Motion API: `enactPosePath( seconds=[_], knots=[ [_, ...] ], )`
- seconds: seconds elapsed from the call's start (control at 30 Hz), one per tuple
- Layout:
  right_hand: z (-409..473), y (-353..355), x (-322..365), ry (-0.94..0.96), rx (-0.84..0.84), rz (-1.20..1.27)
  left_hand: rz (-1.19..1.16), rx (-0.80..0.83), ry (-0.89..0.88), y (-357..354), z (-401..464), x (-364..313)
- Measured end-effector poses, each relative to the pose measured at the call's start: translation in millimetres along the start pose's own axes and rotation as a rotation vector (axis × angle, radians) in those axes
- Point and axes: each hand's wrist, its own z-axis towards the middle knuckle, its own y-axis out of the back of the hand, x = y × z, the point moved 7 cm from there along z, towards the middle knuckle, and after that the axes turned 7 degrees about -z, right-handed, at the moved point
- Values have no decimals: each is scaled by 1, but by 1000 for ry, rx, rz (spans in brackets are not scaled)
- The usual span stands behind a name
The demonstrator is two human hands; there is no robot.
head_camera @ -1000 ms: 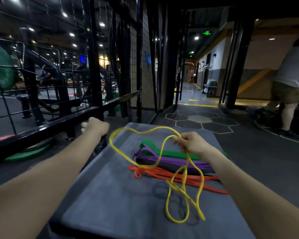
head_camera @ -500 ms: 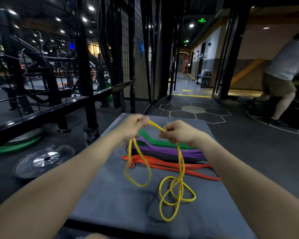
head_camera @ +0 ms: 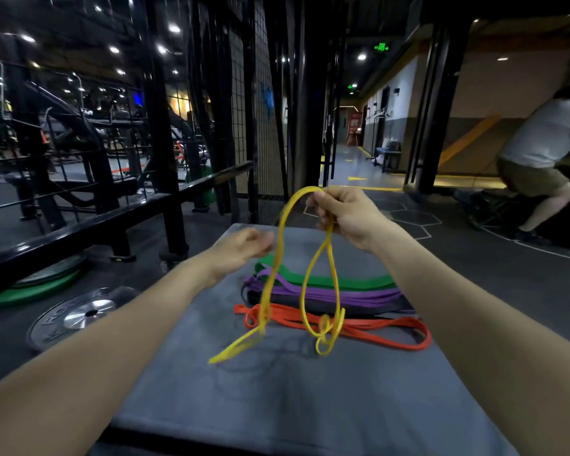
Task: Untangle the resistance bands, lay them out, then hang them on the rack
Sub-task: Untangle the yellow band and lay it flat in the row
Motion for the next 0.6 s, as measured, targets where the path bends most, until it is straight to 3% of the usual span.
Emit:
enactPosePath(
  seconds=[0.23, 0.43, 0.53, 0.6],
  knots=[
    [10, -20, 43, 131, 101, -199, -191, -17, -233, -24, 20, -52],
    [21, -7, 63, 254, 99, -1012, -250, -99, -192, 0, 16, -47],
    [24, -11, 68, 260, 73, -1177, -285, -108, -162, 11, 14, -45],
    [25, -16, 62, 244, 81, -1232, -370, -222, -144, 25, 15, -44]
  ],
)
